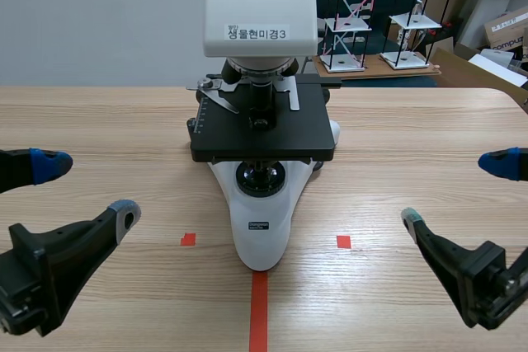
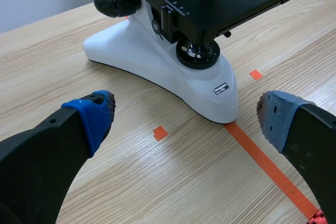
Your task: Point at the objective lens
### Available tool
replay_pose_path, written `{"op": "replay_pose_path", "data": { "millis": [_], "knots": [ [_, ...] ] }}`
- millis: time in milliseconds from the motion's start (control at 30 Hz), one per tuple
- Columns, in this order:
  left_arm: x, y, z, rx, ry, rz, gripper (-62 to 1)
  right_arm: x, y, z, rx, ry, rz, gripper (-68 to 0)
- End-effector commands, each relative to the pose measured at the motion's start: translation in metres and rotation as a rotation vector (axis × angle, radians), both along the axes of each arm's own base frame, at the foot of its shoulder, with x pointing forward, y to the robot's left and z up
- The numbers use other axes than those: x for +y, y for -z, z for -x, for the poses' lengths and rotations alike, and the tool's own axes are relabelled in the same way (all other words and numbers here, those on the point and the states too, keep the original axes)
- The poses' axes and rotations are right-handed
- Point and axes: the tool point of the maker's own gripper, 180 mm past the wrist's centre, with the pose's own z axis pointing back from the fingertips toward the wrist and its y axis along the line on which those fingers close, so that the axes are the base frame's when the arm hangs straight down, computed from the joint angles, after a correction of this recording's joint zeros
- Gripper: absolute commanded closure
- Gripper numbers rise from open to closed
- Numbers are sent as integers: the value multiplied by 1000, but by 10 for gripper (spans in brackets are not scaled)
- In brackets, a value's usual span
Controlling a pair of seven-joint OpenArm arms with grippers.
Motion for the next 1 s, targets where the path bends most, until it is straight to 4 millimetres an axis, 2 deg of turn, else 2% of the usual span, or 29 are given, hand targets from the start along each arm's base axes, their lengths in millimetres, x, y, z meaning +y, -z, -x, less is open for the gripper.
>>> {"op": "replay_pose_path", "data": {
  "millis": [0, 200, 867, 900, 967],
  "knots": [
    [-2, -6, -1, -17, -3, 23, -570, 0, -6, -3, -13, -2, 3, -619],
    [-2, -7, -1, -19, -3, 25, -570, -2, 0, -2, 19, 7, 24, -619],
    [-2, -10, -2, -36, -3, 37, -565, -2, 0, -2, 18, 7, 23, -619],
    [-2, -12, -2, -41, -3, 41, -553, -2, 0, -2, 18, 7, 23, -619],
    [-2, -13, -2, -49, -4, 47, -454, -2, 0, -2, 19, 7, 23, -619]
  ]
}}
